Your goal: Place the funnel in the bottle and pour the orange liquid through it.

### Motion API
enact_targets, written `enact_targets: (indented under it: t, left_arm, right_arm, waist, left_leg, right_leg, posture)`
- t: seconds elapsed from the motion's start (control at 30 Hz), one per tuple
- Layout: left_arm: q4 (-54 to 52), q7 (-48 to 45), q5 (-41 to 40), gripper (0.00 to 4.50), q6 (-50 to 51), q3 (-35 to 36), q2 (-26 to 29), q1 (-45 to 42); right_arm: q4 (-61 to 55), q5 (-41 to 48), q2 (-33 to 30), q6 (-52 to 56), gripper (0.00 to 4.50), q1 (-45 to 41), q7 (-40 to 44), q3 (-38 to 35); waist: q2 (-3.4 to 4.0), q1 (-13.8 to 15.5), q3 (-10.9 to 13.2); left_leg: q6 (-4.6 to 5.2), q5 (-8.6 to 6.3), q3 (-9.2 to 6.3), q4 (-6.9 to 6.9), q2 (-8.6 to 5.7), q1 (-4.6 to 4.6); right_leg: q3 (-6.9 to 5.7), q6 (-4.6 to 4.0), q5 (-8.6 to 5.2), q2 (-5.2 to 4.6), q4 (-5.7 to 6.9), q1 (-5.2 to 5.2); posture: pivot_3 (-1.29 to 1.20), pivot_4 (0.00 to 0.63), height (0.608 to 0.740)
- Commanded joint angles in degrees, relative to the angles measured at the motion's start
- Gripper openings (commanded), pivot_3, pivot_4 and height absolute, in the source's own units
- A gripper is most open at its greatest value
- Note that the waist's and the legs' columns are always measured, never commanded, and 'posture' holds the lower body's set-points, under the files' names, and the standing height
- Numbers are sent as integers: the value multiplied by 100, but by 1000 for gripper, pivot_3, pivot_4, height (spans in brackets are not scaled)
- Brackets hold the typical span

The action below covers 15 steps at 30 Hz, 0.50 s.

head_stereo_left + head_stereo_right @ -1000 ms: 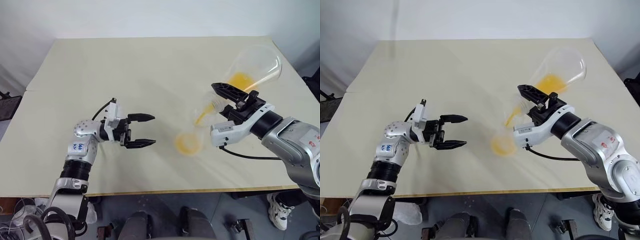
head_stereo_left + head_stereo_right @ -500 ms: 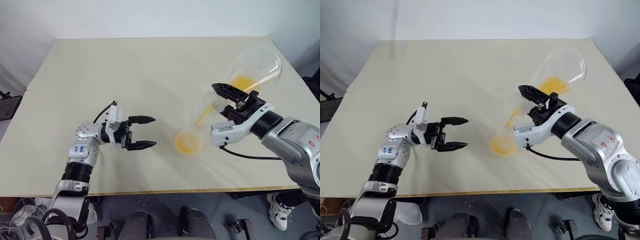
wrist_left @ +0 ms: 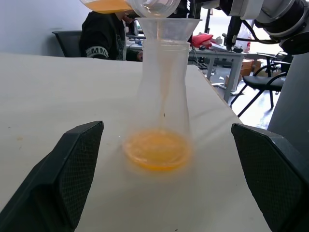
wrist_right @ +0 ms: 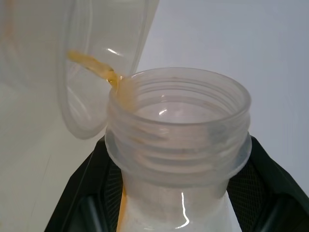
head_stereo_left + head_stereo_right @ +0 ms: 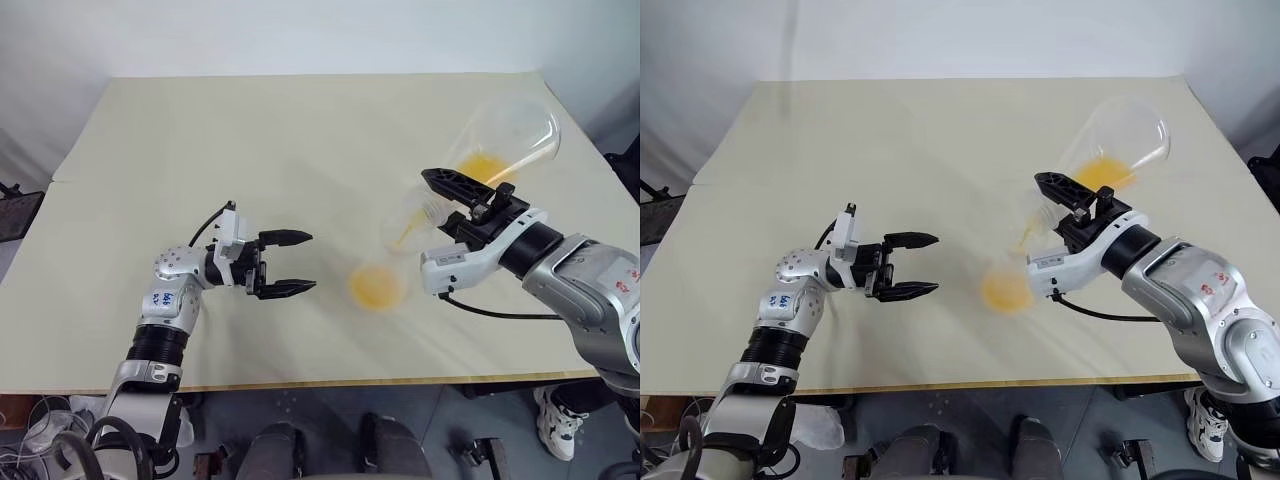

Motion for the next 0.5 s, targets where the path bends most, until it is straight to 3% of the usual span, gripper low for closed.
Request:
enact_targets:
  t: [0.03, 0.5]
  left_arm:
    - [-40, -9, -35, 4500, -59, 105, -4, -6]
    - [0, -40, -28, 4500, -85, 88, -38, -50]
  right_arm:
    - [-118, -49, -48, -74, 2462, -135, -42, -322]
    - [-71, -41, -100, -261, 2462, -162, -5, -387]
  waist:
    - [0, 0, 0]
    - [0, 0, 0]
  left_leg:
    - [0, 0, 0, 0, 0, 0]
    - [0, 0, 0, 0, 0, 0]
  right_leg:
    - [0, 0, 0, 0, 0, 0]
    - [0, 0, 0, 0, 1, 0]
  posture:
    - [0, 150, 740]
    - [0, 150, 740]
